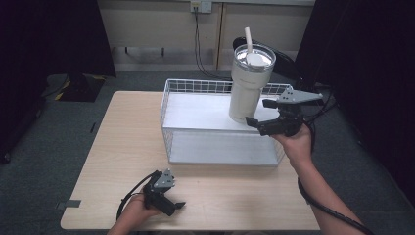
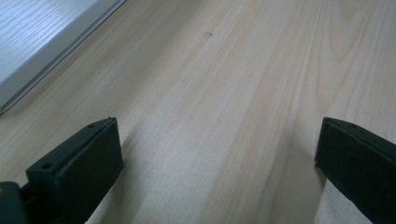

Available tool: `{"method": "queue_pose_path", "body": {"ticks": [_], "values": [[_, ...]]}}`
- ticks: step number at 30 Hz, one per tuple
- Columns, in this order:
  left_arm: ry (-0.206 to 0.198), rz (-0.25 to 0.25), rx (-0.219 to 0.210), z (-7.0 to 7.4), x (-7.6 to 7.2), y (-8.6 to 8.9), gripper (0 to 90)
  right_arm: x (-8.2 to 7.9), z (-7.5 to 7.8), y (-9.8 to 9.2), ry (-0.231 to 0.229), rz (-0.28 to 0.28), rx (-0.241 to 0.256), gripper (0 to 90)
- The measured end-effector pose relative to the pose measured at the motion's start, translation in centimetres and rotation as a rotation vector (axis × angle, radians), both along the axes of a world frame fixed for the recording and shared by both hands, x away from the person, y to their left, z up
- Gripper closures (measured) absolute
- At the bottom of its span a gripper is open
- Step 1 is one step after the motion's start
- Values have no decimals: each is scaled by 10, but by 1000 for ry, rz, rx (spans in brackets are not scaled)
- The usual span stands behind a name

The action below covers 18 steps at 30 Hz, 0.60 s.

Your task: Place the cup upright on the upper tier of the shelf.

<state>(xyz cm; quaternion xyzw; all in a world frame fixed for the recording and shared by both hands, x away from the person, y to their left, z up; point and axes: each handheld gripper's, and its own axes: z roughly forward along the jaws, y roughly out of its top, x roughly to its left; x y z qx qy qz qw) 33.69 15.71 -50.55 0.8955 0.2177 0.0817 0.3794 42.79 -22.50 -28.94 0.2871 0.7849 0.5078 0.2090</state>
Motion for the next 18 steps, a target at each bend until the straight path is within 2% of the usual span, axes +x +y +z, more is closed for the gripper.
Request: {"method": "queue_pose_path", "body": {"ticks": [5,7,11,18], "values": [[1,-3,4,0,0,0,0,-21,-12,-6,6,49,18,90],[1,-3,4,0,0,0,0,-23,-14,-6,9,54,14,90],[3,-1,4,0,0,0,0,-37,-27,-11,7,69,11,91],[3,-1,3,0,0,0,0,-47,-41,-14,16,84,23,91]]}}
